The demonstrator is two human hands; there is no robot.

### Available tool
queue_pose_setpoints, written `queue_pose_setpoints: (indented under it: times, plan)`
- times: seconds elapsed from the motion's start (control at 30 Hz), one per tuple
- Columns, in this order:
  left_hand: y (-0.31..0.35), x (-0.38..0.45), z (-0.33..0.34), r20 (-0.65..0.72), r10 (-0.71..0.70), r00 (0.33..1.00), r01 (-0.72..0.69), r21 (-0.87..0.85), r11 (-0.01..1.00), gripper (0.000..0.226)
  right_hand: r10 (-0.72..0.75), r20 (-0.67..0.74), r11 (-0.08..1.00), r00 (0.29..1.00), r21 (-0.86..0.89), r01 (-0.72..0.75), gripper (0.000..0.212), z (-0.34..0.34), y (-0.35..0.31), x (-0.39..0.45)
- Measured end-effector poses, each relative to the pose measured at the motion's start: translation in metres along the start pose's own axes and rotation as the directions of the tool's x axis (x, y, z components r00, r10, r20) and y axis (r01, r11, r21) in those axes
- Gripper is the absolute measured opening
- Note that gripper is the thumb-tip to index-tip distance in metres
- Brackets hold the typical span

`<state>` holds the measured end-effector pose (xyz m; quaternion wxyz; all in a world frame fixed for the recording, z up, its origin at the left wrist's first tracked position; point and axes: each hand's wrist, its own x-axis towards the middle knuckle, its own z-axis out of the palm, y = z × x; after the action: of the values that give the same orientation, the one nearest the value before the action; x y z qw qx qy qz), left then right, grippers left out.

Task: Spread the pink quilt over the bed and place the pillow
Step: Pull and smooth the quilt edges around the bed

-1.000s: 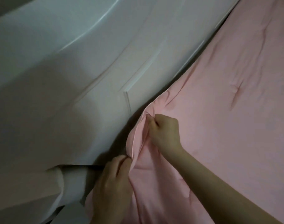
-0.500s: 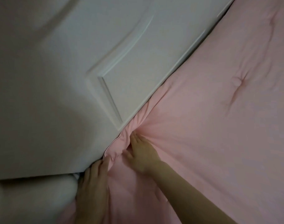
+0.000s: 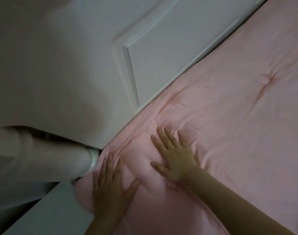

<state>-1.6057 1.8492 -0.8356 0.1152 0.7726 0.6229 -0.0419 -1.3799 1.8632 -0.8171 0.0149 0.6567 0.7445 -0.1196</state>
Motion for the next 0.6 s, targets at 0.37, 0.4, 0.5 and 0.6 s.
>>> queue_pose_setpoints:
  times: [0.37,0.4,0.5,0.6]
  plan:
    - [0.024,-0.016,-0.034,-0.027,0.014,1.000,-0.015,-0.030,0.999,0.083,-0.130,0.168,0.973,0.977,0.212,0.093,0.063,-0.006,-0.003,-0.082]
    - [0.033,-0.016,-0.043,-0.049,0.018,0.999,-0.022,-0.090,0.996,0.084,-0.147,0.173,0.962,0.974,0.255,0.100,0.060,-0.010,0.002,-0.089]
    - [0.075,-0.015,-0.066,-0.099,0.084,0.992,-0.108,-0.272,0.956,0.082,-0.109,0.135,0.963,0.985,0.261,0.071,0.057,-0.023,0.024,-0.124]
    - [0.127,-0.028,-0.079,-0.096,0.269,0.958,-0.285,-0.303,0.909,0.076,0.122,0.087,0.944,0.989,0.297,-0.143,0.074,-0.044,0.063,-0.179]
